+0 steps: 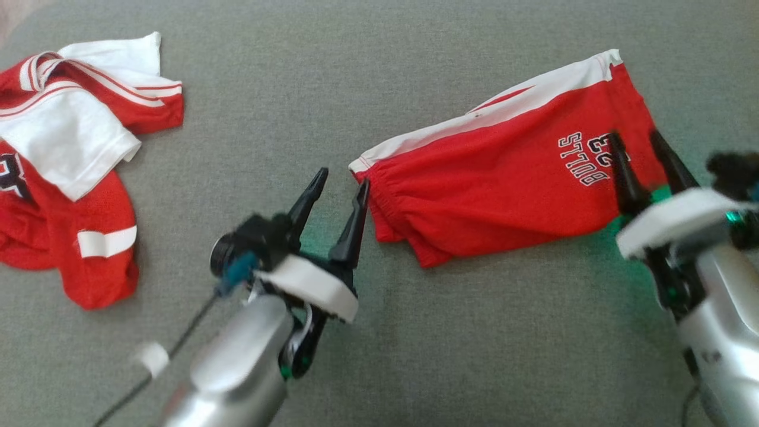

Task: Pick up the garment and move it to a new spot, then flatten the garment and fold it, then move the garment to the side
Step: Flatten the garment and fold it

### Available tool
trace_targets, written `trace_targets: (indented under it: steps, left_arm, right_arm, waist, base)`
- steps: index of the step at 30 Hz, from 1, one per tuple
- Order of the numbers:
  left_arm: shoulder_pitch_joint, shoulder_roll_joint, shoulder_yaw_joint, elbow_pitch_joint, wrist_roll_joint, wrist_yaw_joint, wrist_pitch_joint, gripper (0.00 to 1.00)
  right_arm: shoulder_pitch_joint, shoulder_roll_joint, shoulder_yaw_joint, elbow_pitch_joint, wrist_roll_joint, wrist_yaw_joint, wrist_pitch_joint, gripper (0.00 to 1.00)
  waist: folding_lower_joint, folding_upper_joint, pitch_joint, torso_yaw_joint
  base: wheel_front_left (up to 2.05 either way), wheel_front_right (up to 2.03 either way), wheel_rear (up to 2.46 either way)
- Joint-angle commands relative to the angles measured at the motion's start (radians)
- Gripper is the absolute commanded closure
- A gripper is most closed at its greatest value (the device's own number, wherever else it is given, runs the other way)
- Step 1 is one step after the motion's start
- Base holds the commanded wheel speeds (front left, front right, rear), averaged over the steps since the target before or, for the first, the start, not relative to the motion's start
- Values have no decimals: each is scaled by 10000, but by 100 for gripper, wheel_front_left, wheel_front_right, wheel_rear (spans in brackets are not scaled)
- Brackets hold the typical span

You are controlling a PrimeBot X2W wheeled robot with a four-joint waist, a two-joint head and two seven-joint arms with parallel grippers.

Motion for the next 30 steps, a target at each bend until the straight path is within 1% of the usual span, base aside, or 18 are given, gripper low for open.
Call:
trace_targets:
  steps: [1,4,7,9,11,15,18,21,22,23,24,28,30]
  left_arm:
    - [405,4,896,-990,834,421,-107,0]
    - [1398,-238,1657,-2182,1930,893,-107,0]
    - [2236,-432,2079,-3166,2879,1184,-108,0]
    - [2653,-517,2179,-3579,3370,1276,-108,0]
    - [2930,-575,2198,-3866,3764,1297,-108,0]
    - [3284,-649,2304,-4168,4031,1225,-108,0]
    - [3388,-675,2399,-4250,4114,1160,-108,0]
    - [3426,-684,2461,-4261,4140,1133,-108,0]
    - [3446,-687,2501,-4264,4154,1134,-108,0]
    - [3462,-689,2528,-4282,4150,1143,-108,0]
    - [3474,-690,2553,-4305,4133,1161,-108,0]
    - [3541,-692,2620,-4306,4146,1174,-108,0]
    - [3605,-693,2705,-4260,4187,1181,-108,0]
  right_arm:
    - [11,-366,-46,-351,162,-7,24,0]
    - [-5,-625,-446,-80,165,-7,43,0]
    - [-296,-814,-892,471,99,-7,177,0]
    - [-560,-948,-1123,970,-43,-7,325,0]
    - [-825,-1072,-1350,1532,-144,-7,469,0]
    - [-1326,-1216,-1640,2544,-353,-7,585,0]
    - [-1497,-1102,-1615,3123,-369,-7,768,0]
    - [-1544,-994,-1550,3468,-300,-7,954,0]
    - [-1548,-921,-1483,3581,-248,-7,1004,7]
    - [-1547,-857,-1425,3657,-169,-7,1012,64]
    - [-1539,-788,-1348,3693,-89,-7,990,100]
    - [-1448,-630,-1120,3654,240,-7,691,100]
    - [-1381,-553,-1010,3571,406,-7,532,100]
  waist:
    - [1,0,-12,104]
    - [1,0,14,296]
    - [1,0,137,584]
    - [1,0,232,804]
    - [1,0,329,1055]
    - [1,0,507,1468]
    - [1,0,537,1635]
    - [1,0,511,1653]
    - [1,0,473,1626]
    - [1,0,437,1590]
    - [1,0,388,1522]
    - [1,0,115,1106]
    - [1,0,-64,771]
  base:
    - [0,0,0]
    - [0,0,0]
    - [0,0,0]
    - [0,0,0]
    - [0,0,0]
    - [0,0,0]
    - [0,0,0]
    - [0,0,0]
    - [0,0,0]
    - [0,0,0]
    - [0,0,0]
    - [0,0,0]
    - [0,0,0]
